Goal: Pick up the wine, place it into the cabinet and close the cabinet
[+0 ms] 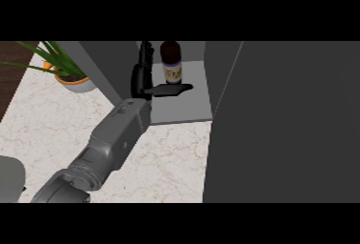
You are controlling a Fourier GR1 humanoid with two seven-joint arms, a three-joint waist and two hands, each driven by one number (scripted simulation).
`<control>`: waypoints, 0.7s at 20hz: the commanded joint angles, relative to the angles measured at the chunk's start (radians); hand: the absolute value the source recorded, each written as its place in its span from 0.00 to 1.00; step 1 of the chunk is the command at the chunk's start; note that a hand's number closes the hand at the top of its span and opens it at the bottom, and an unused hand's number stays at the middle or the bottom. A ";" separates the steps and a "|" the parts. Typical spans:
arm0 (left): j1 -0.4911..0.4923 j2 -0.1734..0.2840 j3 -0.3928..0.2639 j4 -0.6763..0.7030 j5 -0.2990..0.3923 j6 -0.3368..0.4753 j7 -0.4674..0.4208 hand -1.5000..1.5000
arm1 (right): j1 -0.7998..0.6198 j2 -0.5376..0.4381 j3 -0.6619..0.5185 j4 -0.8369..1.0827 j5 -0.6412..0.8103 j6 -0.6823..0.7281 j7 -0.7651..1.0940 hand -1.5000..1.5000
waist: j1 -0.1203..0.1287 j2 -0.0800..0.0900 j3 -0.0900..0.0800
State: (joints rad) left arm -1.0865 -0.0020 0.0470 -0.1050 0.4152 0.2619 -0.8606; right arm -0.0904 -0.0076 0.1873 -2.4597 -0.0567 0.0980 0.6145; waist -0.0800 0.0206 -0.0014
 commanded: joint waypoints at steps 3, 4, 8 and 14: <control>0.067 0.002 -0.007 -0.004 0.062 -0.056 -0.032 0.00 | 0.013 -0.002 -0.011 0.004 -0.032 0.011 -0.007 0.00 | 0.017 -0.008 0.001; 0.067 0.002 -0.015 -0.017 0.092 -0.067 -0.009 0.00 | -0.027 0.007 0.008 -0.005 -0.005 -0.025 0.033 0.00 | 0.022 -0.016 0.000; 0.068 0.002 -0.057 -0.037 0.135 -0.056 -0.006 0.00 | -0.043 -0.003 -0.002 -0.045 -0.017 -0.027 0.083 0.00 | 0.013 -0.014 0.000; 0.170 0.002 -0.214 -0.162 0.229 -0.027 0.018 0.00 | -0.028 0.007 0.011 -0.037 -0.011 -0.025 0.050 0.00 | 0.014 -0.024 0.001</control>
State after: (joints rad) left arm -1.0085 -0.0009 -0.1028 -0.2084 0.5759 0.2240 -0.8518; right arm -0.1097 -0.0068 0.1838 -2.4589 -0.0614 0.0861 0.6382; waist -0.0778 0.0039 -0.0004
